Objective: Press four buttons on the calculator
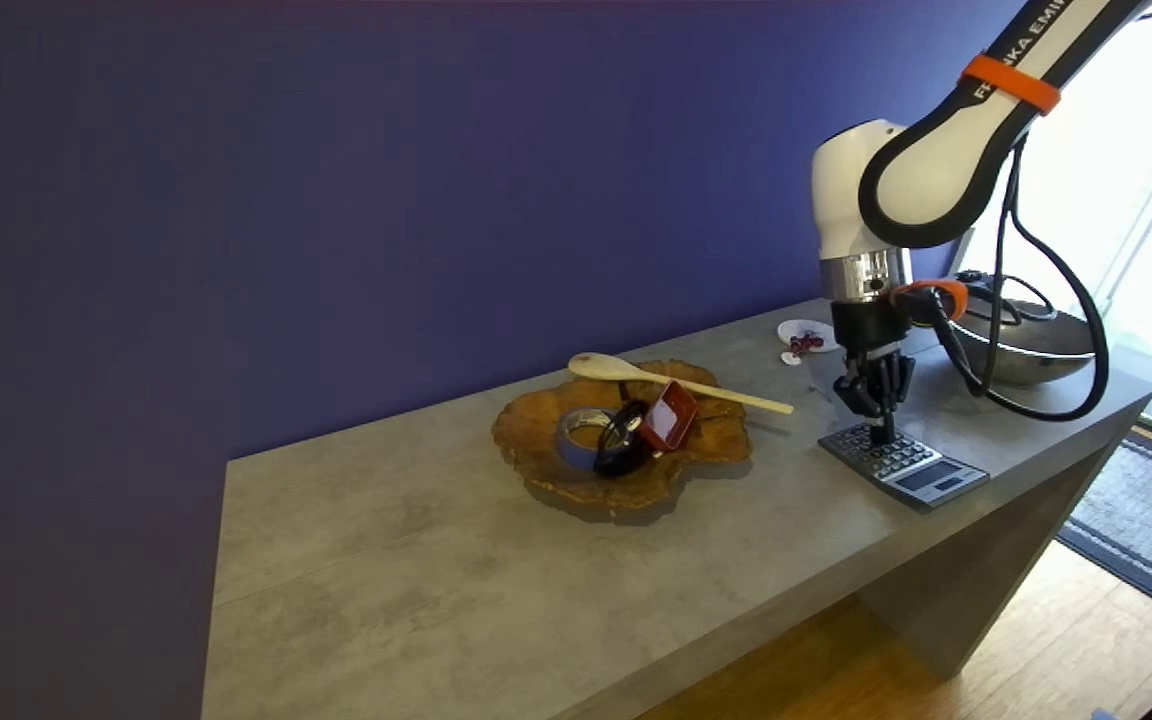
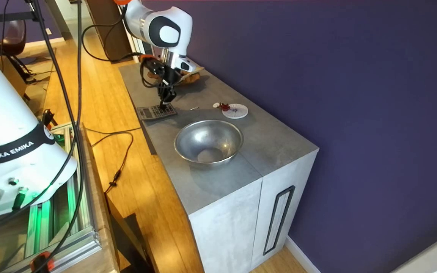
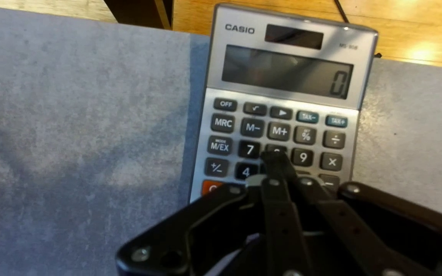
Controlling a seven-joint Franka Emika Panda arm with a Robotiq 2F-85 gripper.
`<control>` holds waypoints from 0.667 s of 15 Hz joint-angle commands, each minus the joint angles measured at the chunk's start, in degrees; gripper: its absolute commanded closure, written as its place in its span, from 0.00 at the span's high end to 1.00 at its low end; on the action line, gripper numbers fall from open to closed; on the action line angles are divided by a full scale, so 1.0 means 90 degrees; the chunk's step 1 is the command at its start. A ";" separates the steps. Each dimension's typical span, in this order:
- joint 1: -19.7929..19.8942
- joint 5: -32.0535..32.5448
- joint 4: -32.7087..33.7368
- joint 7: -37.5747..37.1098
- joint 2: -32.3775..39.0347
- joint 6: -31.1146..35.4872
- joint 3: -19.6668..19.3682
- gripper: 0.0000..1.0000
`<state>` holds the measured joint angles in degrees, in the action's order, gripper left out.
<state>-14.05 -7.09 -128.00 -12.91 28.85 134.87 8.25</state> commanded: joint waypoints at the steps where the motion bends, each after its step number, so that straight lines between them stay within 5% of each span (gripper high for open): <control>1: -0.0089 0.0243 0.0102 -0.0096 0.0089 0.0027 -0.0092 0.00; 10: -0.0047 0.0147 0.0124 -0.0054 0.0150 -0.0014 -0.0033 0.00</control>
<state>-14.10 -6.43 -127.80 -12.91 29.17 134.87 8.06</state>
